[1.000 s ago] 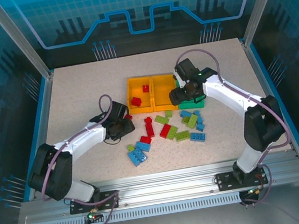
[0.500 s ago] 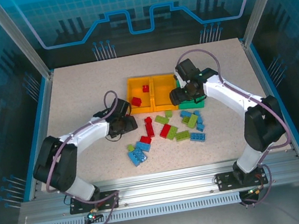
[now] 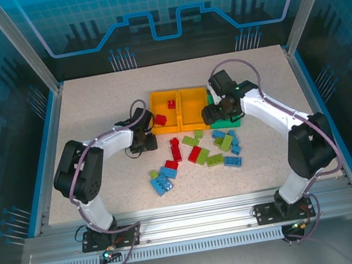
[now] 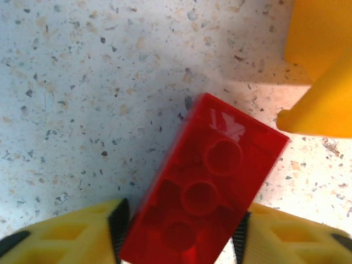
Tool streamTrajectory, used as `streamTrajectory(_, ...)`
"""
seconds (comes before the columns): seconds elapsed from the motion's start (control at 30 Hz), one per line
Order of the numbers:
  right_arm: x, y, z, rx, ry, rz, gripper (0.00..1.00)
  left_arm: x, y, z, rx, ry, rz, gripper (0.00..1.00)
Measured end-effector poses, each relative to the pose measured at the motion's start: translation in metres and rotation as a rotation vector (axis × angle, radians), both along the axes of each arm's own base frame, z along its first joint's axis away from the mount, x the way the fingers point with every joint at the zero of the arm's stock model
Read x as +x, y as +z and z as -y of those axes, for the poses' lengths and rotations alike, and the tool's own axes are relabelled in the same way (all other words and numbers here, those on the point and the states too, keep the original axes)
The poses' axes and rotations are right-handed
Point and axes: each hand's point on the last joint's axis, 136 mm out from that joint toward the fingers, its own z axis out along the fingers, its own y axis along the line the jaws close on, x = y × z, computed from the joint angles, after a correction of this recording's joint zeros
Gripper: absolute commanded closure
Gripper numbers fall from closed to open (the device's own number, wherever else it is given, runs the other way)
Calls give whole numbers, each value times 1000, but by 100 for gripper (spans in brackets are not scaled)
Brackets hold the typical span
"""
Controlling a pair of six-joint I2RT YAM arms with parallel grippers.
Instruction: Sort the legos into containers by color
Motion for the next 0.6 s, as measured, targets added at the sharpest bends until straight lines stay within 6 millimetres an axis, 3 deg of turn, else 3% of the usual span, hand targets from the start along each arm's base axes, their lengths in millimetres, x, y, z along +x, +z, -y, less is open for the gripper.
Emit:
streamTrajectory(0.13, -4, -1, 4, -6, -7, -2, 18, 1, 0, 0, 3, -17, 0, 68)
streamTrajectory(0.37, -17, -11, 16, -24, -23, -28, 18, -2, 9, 2, -24, -8, 17, 72)
streamTrajectory(0.6, -27, -10, 22, -12, -41, -30, 19, -5, 56, 1, -80, 34, 112, 72)
